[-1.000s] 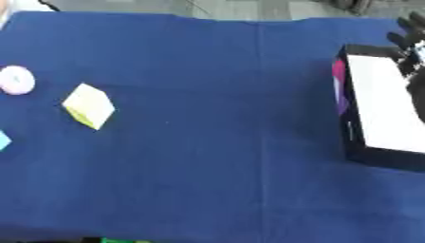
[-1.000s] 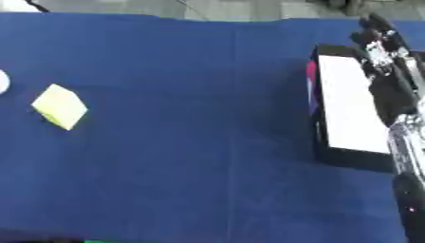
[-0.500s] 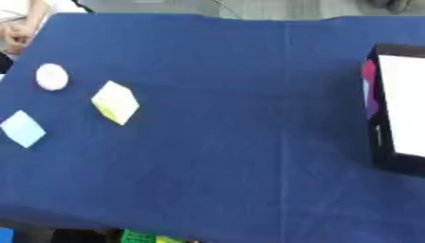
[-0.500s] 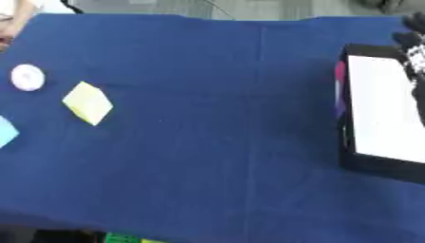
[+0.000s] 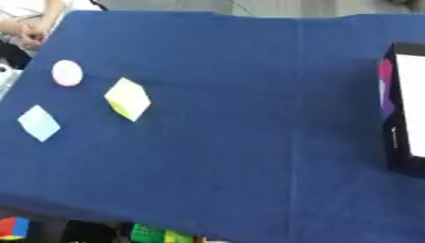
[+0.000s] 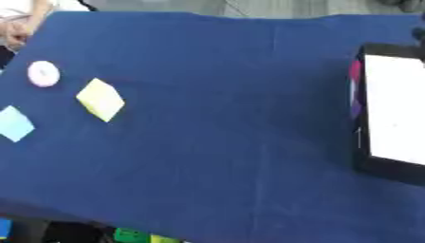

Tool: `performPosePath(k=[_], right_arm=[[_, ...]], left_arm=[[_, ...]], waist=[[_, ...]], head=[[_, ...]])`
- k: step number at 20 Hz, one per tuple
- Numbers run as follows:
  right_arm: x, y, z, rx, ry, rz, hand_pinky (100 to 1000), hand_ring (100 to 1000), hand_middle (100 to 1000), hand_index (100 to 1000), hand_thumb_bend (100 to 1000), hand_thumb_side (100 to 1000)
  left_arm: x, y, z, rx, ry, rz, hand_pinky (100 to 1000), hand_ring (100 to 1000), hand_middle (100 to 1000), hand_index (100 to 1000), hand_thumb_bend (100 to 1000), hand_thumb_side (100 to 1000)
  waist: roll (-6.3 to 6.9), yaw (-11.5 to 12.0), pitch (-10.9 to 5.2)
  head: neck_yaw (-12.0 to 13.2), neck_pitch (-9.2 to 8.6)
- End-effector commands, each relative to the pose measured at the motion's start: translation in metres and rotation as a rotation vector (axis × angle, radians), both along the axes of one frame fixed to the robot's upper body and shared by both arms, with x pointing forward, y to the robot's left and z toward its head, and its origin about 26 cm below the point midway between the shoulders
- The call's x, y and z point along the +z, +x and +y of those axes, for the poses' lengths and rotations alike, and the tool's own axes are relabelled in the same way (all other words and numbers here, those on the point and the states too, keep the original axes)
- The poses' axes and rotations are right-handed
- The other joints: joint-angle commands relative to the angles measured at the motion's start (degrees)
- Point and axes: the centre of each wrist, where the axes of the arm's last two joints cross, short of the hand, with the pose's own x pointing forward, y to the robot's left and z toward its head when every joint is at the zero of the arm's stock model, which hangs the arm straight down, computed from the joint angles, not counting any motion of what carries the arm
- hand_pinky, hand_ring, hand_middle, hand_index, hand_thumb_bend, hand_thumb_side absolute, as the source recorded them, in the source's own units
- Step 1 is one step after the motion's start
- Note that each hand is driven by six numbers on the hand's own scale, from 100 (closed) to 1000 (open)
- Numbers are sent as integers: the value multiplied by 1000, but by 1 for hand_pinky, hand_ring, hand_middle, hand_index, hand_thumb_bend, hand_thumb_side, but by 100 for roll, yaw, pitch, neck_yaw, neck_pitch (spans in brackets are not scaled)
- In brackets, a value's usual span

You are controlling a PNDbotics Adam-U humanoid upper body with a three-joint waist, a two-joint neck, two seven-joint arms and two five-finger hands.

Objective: Pick up the objects with one hand, pass them to the other hand, and then place them into the box on the other side of the table.

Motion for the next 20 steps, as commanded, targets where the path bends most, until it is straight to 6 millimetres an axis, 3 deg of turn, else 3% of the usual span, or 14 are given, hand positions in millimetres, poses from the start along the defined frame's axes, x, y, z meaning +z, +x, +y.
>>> performPosePath(k=[1,6,13,14,15,20], right_arm=[[11,-3,-1,1,-49,-31,1000,1000,1000,1000,100,554],[12,-2,1,12,-62,-33,1000,1000,1000,1000,100,559],[9,-1,2,23,-69,-19,1000,1000,1000,1000,100,560],[9,-1,2,24,-69,-17,1000,1000,1000,1000,100,560],[8,-1,2,26,-69,-15,1000,1000,1000,1000,100,560],[5,0,3,30,-68,-4,1000,1000,1000,1000,100,561]], left_arm=[[22,-2,11,8,97,57,990,931,843,905,514,590],[20,10,16,22,158,140,977,934,833,896,606,566],[-4,33,16,83,253,249,954,932,829,882,656,528],[-9,37,15,87,264,266,952,932,827,877,722,512],[-13,40,13,89,274,280,951,932,827,876,657,520],[-30,56,1,98,319,309,937,927,816,853,636,466]], waist=[[-15,22,-66],[-55,39,-53],[-53,27,-86],[-49,21,-88],[-46,14,-89],[-40,-7,-92]], head=[[49,-56],[121,24],[165,105],[175,111],[182,112],[194,116]])
